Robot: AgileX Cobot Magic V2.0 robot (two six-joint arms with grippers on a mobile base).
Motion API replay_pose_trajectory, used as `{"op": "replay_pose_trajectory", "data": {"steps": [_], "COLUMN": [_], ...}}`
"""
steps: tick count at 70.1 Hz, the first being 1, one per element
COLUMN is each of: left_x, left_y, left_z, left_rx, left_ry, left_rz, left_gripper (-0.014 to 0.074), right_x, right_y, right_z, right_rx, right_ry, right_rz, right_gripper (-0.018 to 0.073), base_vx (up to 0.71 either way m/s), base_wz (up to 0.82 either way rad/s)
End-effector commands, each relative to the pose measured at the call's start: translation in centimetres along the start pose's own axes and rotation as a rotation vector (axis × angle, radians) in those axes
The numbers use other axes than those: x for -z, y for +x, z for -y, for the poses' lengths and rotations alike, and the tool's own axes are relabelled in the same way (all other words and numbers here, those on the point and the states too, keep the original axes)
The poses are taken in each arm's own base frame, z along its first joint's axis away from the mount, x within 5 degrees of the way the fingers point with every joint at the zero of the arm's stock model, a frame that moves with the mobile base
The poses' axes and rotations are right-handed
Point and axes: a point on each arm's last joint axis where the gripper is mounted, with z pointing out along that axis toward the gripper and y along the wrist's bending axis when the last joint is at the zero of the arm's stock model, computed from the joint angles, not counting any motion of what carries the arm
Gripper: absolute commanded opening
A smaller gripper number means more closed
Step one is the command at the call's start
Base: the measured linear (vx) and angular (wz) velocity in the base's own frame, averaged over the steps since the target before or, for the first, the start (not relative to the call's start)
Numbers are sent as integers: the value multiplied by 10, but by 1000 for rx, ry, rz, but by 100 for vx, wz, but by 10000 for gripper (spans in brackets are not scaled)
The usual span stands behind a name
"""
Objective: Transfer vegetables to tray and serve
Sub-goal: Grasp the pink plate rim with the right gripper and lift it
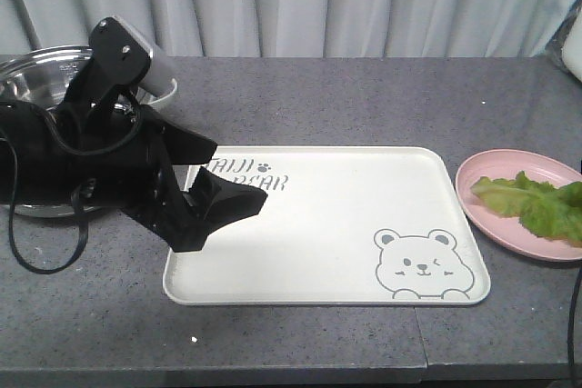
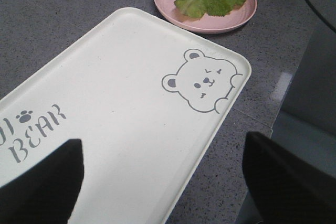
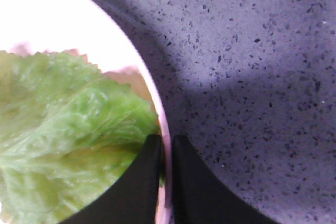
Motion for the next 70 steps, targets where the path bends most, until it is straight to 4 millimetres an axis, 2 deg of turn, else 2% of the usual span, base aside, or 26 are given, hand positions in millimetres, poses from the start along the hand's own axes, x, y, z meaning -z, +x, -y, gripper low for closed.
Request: {"op": "replay_pose_trajectory", "data": {"steps": [1, 31, 43, 55, 60, 70], "left_x": [14, 14, 14, 14, 14, 14], "left_y": [-15, -15, -15, -15, -15, -15], "left_z": [5, 4, 5, 5, 5, 5], "left_rx": [8, 8, 8, 8, 9, 9], "left_ry": [-15, -15, -15, -15, -14, -14], "left_rz": [93, 93, 93, 93, 93, 93], "left_gripper": [583, 583, 583, 583, 583, 583], "right_x": [31, 106, 126, 132, 130, 117], "right_y": [-7, 1, 5, 7, 8, 11], "right_z": [-6, -35, -51, -69, -79, -120], "right_rx": [36, 68, 85, 101, 130, 252], "right_ry": [20, -24, -112, -300, -319, -345], "right_rz": [90, 270, 318, 330, 315, 258], "right_gripper": [-10, -10, -10, -6, -6, -6], "base_vx": [0, 0, 0, 0, 0, 0], "base_wz": [0, 0, 0, 0, 0, 0]}}
